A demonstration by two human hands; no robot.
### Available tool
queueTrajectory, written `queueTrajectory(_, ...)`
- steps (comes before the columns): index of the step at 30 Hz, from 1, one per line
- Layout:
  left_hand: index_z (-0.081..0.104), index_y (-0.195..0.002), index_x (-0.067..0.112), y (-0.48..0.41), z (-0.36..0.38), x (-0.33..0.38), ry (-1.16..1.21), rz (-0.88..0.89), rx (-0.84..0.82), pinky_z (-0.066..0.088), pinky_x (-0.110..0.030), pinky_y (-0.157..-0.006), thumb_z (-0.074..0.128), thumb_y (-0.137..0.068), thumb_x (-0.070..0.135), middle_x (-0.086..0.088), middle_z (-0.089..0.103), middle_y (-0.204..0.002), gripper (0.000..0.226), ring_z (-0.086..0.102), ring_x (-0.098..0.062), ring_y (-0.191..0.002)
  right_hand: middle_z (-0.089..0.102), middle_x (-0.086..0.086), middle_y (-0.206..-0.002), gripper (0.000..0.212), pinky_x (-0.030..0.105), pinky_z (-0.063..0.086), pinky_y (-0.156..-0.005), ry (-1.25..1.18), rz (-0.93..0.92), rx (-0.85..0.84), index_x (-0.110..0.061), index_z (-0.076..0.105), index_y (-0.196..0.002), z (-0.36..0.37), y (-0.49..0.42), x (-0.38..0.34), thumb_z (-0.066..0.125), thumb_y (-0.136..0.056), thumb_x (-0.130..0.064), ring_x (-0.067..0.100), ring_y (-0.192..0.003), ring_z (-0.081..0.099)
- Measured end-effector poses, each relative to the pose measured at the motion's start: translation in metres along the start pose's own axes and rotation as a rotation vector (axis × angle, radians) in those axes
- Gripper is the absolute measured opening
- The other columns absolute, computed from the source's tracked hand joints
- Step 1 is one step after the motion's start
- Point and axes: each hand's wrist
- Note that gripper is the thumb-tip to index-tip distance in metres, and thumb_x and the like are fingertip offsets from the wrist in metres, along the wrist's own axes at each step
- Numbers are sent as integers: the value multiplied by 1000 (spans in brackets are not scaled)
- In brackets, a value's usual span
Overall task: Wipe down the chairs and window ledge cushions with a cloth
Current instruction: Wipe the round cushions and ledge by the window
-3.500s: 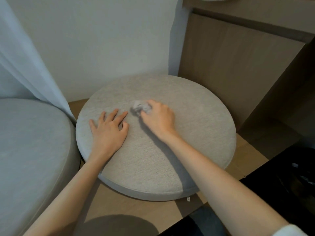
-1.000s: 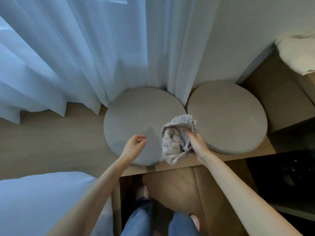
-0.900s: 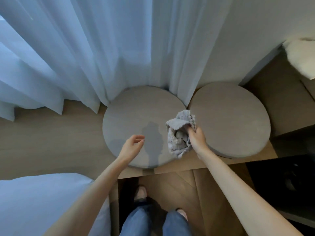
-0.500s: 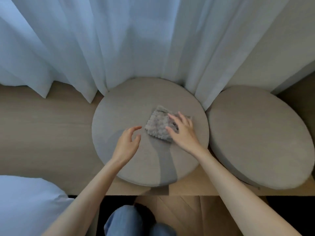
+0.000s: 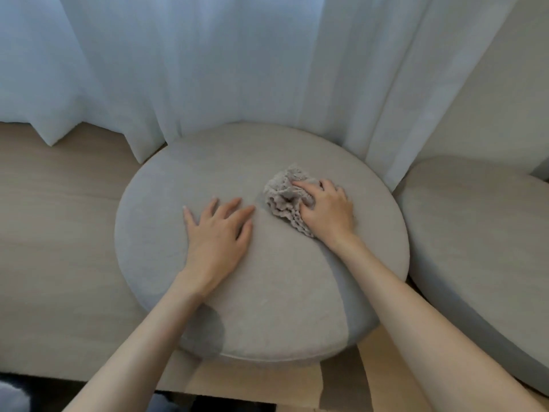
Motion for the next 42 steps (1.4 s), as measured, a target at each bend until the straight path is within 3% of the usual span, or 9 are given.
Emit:
queueTrajectory(4, 44, -136, 45, -2, 5, 0, -52, -3, 25, 9, -65, -111, 33, -98, 46, 15, 36, -149, 40, 25, -20, -142, 64, 7, -120, 35, 33, 42, -88, -130, -24, 59, -32, 65, -121, -1, 14, -11, 59, -87, -31, 28, -113, 55)
queueTrajectory(11, 41, -138, 46, 6, 0, 1, -66, -41, 10, 9, -65, -111, 29, -100, 46, 14, 31, -152, 40, 22, -16, -143, 71, -2, -109, 31, 33, 50, -78, -199, -148, 38, -37, 70, -109, -25, 90, -12, 65, -78, -38, 28, -100, 64)
queueTrajectory(17, 51, -134, 37, 23, -13, 4, -6, -115, 73, 12, -63, -112, 36, -98, 47, 8, 40, -148, 40, 30, -17, -139, 65, 6, -120, 33, 37, 44, -86, -61, 69, 129, -32, 65, -119, -49, 67, 65, 57, -87, -38, 33, -109, 56)
queueTrajectory(21, 34, -138, 52, 49, -21, -18, 17, -428, -36, -1, -76, -101, 34, -82, 77, 5, 18, -157, 62, 5, -35, -144, 42, 7, -139, 47, 50, 26, -102, 9, 76, -38, -47, 48, -128, -42, 69, 76, 45, -85, -64, 38, -124, 33)
queueTrajectory(23, 29, -140, 54, 63, -20, -22, 32, -439, -40, 0, -75, -103, 30, -78, 82, 7, 12, -159, 68, -2, -36, -145, 42, 10, -139, 57, 50, 29, -101, -1, 47, -27, -46, 48, -128, -36, 77, 69, 49, -78, -73, 38, -124, 36)
queueTrajectory(29, 30, -140, 53, 71, -14, -20, 2, -445, 57, 3, -75, -102, 27, -79, 82, 10, 14, -158, 67, 0, -32, -146, 66, 5, -108, 35, 29, 40, -74, -138, -53, 94, -27, 65, -115, -46, 94, 47, 65, -82, -39, 27, -98, 60)
queueTrajectory(33, 32, -140, 52, 73, -12, -19, 7, -454, 83, 4, -75, -101, 29, -81, 80, 9, 17, -158, 65, 2, -32, -146, 70, -1, -107, 35, 28, 47, -77, -264, -210, 15, -31, 69, -110, -43, 133, -2, 69, -76, -40, 20, -96, 64)
queueTrajectory(37, 34, -140, 49, 74, -12, -13, 25, -477, 99, 3, -75, -101, 33, -84, 75, 7, 17, -158, 61, 2, -29, -146, 70, -5, -105, 35, 24, 44, -71, -325, -341, -31, -33, 68, -110, -32, 154, -49, 66, -77, -43, 17, -93, 64)
queueTrajectory(42, 39, -138, 48, 83, -13, -19, 33, -437, 172, 12, -69, -103, 32, -84, 75, 7, 25, -155, 61, 15, -26, -143, 68, -4, -108, 33, 25, 45, -63, -189, -286, 111, -34, 68, -109, -39, 143, 3, 69, -78, -44, 22, -84, 66)
Point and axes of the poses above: each hand's wrist, its own y-axis away from the middle knuckle, its own z-axis out of the palm, x = y × z
